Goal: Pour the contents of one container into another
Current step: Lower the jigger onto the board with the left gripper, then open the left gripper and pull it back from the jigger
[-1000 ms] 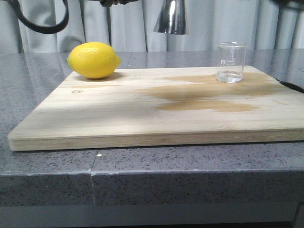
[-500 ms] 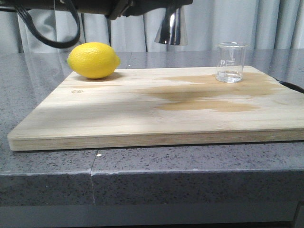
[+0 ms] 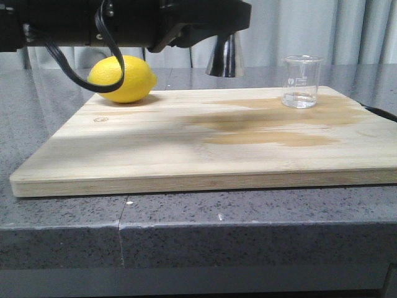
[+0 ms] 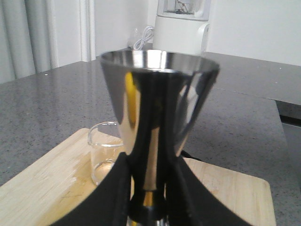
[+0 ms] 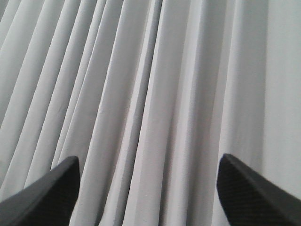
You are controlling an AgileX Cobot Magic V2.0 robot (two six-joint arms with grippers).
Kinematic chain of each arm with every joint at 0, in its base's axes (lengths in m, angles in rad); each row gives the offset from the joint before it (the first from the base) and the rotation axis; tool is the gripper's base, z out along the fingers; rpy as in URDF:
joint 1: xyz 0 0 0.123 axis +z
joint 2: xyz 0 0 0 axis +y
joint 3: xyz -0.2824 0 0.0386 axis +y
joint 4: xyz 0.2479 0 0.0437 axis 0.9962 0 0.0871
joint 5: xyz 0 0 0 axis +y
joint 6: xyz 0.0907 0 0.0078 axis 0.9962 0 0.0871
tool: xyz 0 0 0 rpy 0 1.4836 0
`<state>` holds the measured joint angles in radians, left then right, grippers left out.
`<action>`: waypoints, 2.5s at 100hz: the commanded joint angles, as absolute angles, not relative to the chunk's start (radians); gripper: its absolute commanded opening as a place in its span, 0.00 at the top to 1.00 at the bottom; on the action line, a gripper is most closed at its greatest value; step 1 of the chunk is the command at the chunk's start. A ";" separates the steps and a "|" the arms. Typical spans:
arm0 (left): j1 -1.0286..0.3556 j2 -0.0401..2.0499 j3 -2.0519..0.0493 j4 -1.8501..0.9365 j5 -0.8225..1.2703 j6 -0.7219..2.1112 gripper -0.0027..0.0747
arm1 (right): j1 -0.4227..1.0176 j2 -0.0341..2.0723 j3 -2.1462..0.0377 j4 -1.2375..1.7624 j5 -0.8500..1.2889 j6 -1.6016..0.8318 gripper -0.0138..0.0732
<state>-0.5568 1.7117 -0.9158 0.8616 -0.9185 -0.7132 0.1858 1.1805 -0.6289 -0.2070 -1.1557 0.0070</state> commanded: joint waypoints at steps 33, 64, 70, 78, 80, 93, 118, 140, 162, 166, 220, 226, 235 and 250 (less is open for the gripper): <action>-0.492 1.744 -0.945 0.798 -1.083 -0.680 0.99 | 0.179 1.153 -0.660 -0.201 -1.230 0.008 0.22; -0.490 1.817 -0.945 0.796 -1.123 -0.664 0.99 | 0.179 1.153 -0.660 -0.202 -1.230 0.008 0.22; -0.490 1.826 -0.945 0.796 -1.134 -0.659 0.99 | 0.179 1.153 -0.660 -0.202 -1.229 0.008 0.22; -0.490 1.835 -0.945 0.795 -1.146 -0.657 0.99 | 0.179 1.153 -0.660 -0.202 -1.229 0.008 0.22; -0.490 1.837 -0.945 0.795 -1.146 -0.657 0.99 | 0.179 1.153 -0.660 -0.202 -1.229 0.008 0.22; -0.490 1.839 -0.945 0.795 -1.146 -0.631 0.99 | 0.179 1.153 -0.660 -0.202 -1.229 0.008 0.22; -0.490 1.839 -0.945 0.795 -1.146 -0.606 0.99 | 0.179 1.153 -0.660 -0.202 -1.229 0.008 0.22; -0.490 1.839 -0.945 0.795 -1.146 -0.606 0.99 | 0.179 1.153 -0.660 -0.202 -1.229 0.008 0.22; -0.490 1.842 -0.945 0.790 -1.156 -0.590 0.99 | 0.179 1.153 -0.660 -0.202 -1.229 0.008 0.22; -0.490 1.844 -0.945 0.785 -1.168 -0.585 0.99 | 0.179 1.153 -0.660 -0.202 -1.229 0.008 0.22; -0.490 1.891 -0.945 0.766 -1.223 -0.581 0.99 | 0.179 1.153 -0.660 -0.202 -1.229 0.008 0.22; -0.490 1.891 -0.945 0.766 -1.223 -0.581 0.99 | 0.179 1.153 -0.660 -0.202 -1.229 0.008 0.22; -0.490 1.891 -0.945 0.770 -1.223 -0.581 0.99 | 0.179 1.153 -0.660 -0.202 -1.229 0.008 0.22; -0.490 1.891 -0.945 0.785 -1.223 -0.581 0.99 | 0.179 1.153 -0.660 -0.202 -1.229 0.008 0.22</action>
<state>-0.4942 1.9350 -0.9195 0.8175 -1.1314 -0.5840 0.1858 1.1805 -0.6289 -0.2087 -1.1595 0.0070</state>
